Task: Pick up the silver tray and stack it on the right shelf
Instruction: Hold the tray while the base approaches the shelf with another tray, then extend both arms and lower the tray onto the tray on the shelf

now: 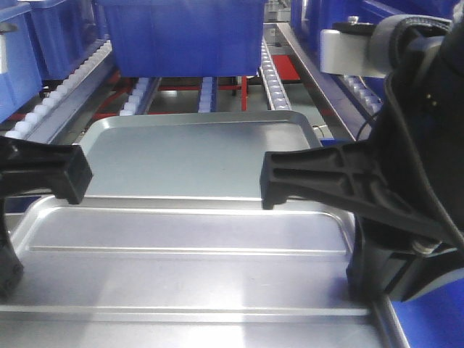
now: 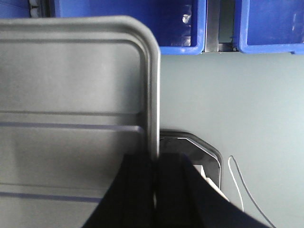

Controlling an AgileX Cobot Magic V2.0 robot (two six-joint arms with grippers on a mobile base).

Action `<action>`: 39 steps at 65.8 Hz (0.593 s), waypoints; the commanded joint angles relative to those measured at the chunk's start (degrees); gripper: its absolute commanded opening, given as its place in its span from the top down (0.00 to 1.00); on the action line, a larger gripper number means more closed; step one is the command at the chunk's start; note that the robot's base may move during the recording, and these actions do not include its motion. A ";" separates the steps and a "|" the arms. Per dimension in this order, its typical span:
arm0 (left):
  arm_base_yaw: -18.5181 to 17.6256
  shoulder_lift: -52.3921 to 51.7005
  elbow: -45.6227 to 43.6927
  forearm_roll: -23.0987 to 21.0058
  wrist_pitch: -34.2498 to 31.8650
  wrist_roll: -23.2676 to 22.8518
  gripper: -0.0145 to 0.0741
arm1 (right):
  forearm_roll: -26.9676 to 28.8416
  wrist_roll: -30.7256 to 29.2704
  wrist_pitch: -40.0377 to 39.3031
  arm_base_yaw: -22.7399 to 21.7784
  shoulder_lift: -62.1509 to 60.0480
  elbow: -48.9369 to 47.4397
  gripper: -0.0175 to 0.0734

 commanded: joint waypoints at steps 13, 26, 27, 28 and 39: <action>-0.12 -0.93 -1.41 1.98 1.72 0.06 0.94 | -2.76 -0.14 1.25 -0.13 -1.40 -1.00 0.73; -0.12 -0.93 -1.41 1.98 1.72 0.06 0.94 | -2.76 -0.14 1.25 -0.13 -1.40 -1.00 0.73; -0.12 -0.93 -1.41 1.98 1.72 0.06 0.94 | -2.76 -0.14 1.25 -0.13 -1.40 -1.00 0.73; -0.12 -0.93 -1.41 1.98 1.72 0.06 0.94 | -2.76 -0.14 1.25 -0.13 -1.40 -1.00 0.73; -0.12 -0.93 -1.41 2.53 1.12 0.45 0.94 | -2.76 -0.14 0.76 -0.13 -1.40 -1.00 0.73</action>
